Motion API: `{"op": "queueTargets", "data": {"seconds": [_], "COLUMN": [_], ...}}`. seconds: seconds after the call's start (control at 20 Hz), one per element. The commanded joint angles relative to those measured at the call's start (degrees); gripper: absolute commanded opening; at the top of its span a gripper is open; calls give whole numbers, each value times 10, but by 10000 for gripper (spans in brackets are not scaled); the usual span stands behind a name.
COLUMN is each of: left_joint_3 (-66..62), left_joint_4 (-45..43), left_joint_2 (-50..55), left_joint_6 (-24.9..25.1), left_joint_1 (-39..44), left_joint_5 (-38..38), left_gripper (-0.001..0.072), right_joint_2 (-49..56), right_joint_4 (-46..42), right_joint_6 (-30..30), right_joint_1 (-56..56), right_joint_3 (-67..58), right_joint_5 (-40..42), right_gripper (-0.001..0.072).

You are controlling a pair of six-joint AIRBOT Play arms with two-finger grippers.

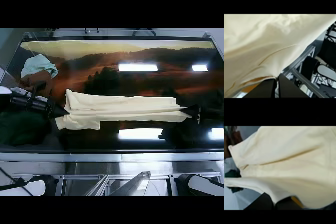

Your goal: Fold the shirts.

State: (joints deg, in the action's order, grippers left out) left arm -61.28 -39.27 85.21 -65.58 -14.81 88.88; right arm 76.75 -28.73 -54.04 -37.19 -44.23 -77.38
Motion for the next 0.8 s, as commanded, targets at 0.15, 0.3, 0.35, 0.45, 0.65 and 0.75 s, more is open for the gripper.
{"op": "queueTargets", "data": {"seconds": [0.15, 0.3, 0.35, 0.45, 0.65, 0.75], "left_joint_3": [-233, -303, -324, -367, -439, -488], "left_joint_4": [3, 3, 3, 3, 4, 4], "left_joint_2": [197, 273, 290, 317, 323, 323], "left_joint_6": [-21, -24, -24, -25, -41, -57], "left_joint_1": [61, 61, 61, 65, 65, 59], "left_joint_5": [-44, -44, -40, -27, 13, 50], "left_gripper": [25, 7, 8, 32, 296, 296], "right_joint_2": [53, 90, 98, 99, 94, 89], "right_joint_4": [50, 50, 49, 35, -97, -234], "right_joint_6": [79, 100, 108, 108, 71, -16], "right_joint_1": [92, 112, 113, 112, 103, 90], "right_joint_3": [-3, -3, -3, -3, -40, -99], "right_joint_5": [198, 224, 230, 234, 152, 103], "right_gripper": [24, 24, 24, 24, 286, 413]}}
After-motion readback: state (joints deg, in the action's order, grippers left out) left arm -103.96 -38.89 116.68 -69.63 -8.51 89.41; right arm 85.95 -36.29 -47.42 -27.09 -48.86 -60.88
